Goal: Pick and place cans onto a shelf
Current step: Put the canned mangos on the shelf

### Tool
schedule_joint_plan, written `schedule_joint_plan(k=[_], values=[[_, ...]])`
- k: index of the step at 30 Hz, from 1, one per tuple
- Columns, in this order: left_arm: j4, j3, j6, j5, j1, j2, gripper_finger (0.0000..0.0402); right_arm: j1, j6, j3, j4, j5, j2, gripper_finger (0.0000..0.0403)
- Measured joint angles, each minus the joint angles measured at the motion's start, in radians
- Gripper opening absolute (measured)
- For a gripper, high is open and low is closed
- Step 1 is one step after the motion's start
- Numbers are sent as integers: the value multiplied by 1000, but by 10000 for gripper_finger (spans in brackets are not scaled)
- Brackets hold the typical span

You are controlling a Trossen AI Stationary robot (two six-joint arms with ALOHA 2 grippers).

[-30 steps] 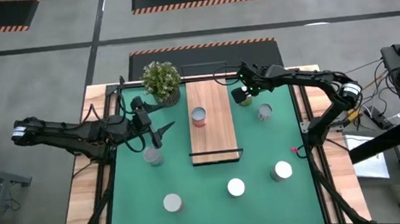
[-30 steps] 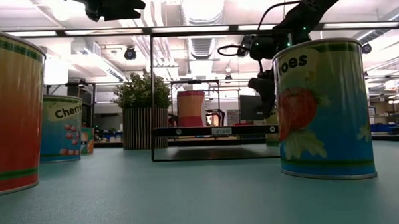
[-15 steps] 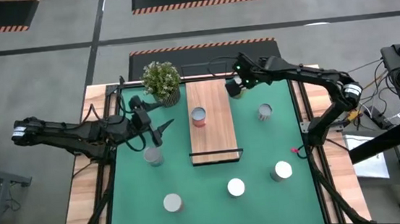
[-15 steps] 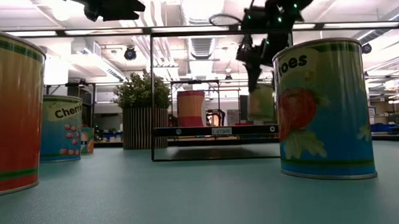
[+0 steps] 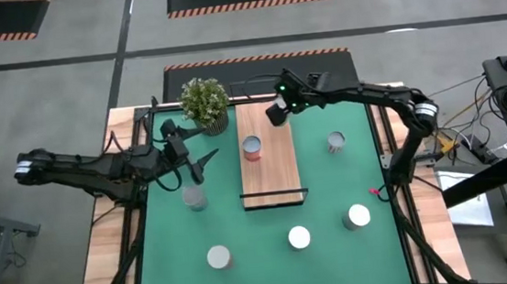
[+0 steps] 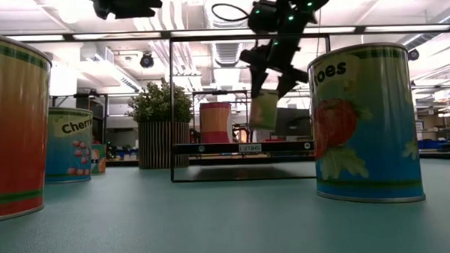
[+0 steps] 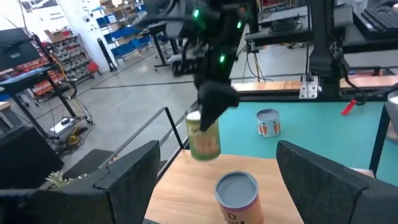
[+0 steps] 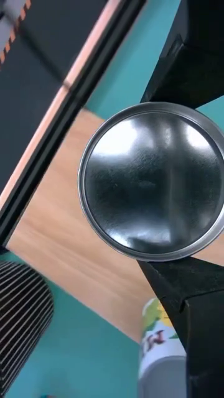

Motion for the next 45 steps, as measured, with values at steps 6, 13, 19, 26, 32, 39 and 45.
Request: schedule_joint_plan(k=[6, 13, 19, 26, 32, 39, 45], values=[[-15, 1, 10, 0, 0, -52, 302, 0, -50, 130, -24, 0, 110, 314], [-39, -15, 15, 0, 0, -100, 302, 0, -83, 268, -23, -4, 212, 315], [-46, -20, 15, 0, 0, -112, 302, 0, -102, 353, -25, -5, 294, 315], [-54, -20, 15, 0, 0, -111, 302, 0, -123, 466, -65, -22, 387, 315], [-59, -20, 14, 0, 0, -110, 302, 0, -148, 501, -71, -24, 417, 315], [-62, -20, 7, 1, -1, -109, 302, 0, -166, 498, -68, -24, 420, 339], [-62, -20, 7, 1, -1, -109, 302, 0, -156, 495, -67, -24, 422, 362]])
